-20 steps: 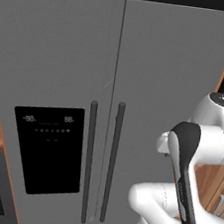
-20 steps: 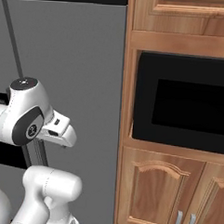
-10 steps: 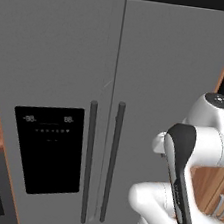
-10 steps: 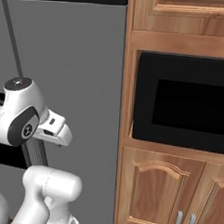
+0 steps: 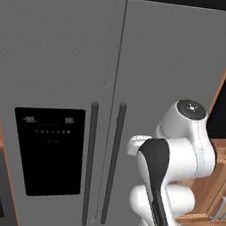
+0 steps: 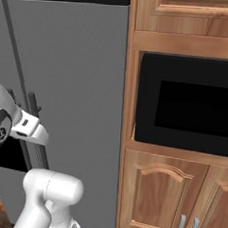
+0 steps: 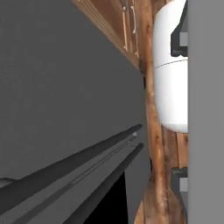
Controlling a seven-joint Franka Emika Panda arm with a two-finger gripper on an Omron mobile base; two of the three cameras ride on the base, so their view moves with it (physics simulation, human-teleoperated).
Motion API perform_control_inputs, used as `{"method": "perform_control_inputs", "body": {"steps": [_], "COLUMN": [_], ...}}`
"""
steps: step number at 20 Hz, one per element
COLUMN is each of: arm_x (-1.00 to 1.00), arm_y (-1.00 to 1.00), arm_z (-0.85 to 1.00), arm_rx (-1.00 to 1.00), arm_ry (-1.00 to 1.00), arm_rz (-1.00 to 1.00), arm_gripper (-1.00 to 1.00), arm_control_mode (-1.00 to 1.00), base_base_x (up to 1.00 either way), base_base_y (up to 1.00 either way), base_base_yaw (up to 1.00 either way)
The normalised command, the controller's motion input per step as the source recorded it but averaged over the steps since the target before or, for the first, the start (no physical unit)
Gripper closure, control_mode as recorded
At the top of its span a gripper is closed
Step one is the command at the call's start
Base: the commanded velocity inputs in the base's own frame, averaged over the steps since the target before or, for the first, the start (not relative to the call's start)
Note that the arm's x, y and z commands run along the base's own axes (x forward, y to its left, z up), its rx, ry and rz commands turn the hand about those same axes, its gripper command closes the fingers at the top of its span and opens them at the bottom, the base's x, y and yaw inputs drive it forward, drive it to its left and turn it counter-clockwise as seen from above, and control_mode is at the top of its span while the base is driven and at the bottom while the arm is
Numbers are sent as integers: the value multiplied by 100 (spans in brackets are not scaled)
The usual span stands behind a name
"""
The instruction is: Open the freezer door, pick up the ice cube tray from the freezer, and place it on the dining counter.
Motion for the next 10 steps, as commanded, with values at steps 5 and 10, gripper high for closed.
{"method": "perform_control_inputs", "body": {"steps": [5, 10], "arm_x": [0, 0], "arm_y": [60, 62], "arm_z": [0, 0], "arm_rx": [0, 0], "arm_ry": [-8, -13], "arm_rz": [1, 2], "arm_gripper": [-100, -100], "arm_control_mode": [-100, -100], "base_base_x": [0, 0], "base_base_y": [0, 0], "base_base_yaw": [0, 0]}}
